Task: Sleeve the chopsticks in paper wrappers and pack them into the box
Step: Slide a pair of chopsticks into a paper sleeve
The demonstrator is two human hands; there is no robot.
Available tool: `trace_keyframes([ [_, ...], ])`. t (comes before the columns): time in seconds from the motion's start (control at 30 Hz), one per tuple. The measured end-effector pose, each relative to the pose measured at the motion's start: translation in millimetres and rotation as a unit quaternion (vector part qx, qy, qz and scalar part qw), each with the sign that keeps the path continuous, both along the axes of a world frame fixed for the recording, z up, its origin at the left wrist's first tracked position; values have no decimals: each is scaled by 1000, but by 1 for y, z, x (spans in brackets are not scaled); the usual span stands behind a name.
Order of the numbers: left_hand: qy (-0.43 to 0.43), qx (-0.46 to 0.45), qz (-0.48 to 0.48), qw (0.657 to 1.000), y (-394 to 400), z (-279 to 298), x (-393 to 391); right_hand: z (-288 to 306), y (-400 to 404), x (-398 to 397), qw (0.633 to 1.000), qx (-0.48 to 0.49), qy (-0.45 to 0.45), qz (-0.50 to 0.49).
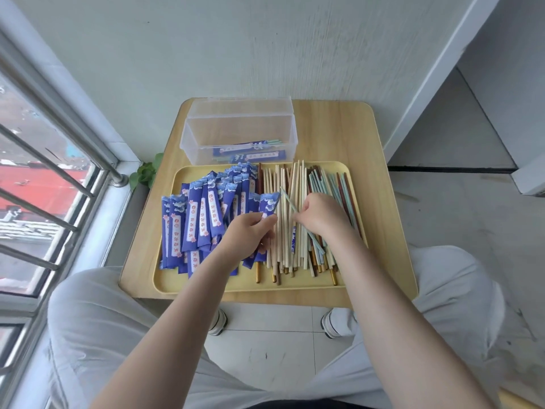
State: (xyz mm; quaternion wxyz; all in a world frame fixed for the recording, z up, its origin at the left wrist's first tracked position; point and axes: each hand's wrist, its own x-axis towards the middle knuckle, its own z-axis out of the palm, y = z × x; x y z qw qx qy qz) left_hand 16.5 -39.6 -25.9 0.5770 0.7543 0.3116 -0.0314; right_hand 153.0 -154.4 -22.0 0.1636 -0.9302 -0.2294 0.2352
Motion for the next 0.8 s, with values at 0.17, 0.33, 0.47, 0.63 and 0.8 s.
trace_keyframes([
  [0.17,-56,-156,35,986,2,0,-7,3,-1,-2,999,31,-15,13],
  [0.33,-43,-232,77,969,8,-3,-8,14,-5,2,980,197,39,-3],
  [0.47,-10,-194,78,978,12,-6,-9,22,-6,6,978,193,78,-2],
  [0.63,-27,-43,35,998,12,-3,-11,23,-7,10,952,262,148,-67],
  [0.8,-19,123,-14,992,11,0,-12,21,-16,6,809,478,319,-127],
])
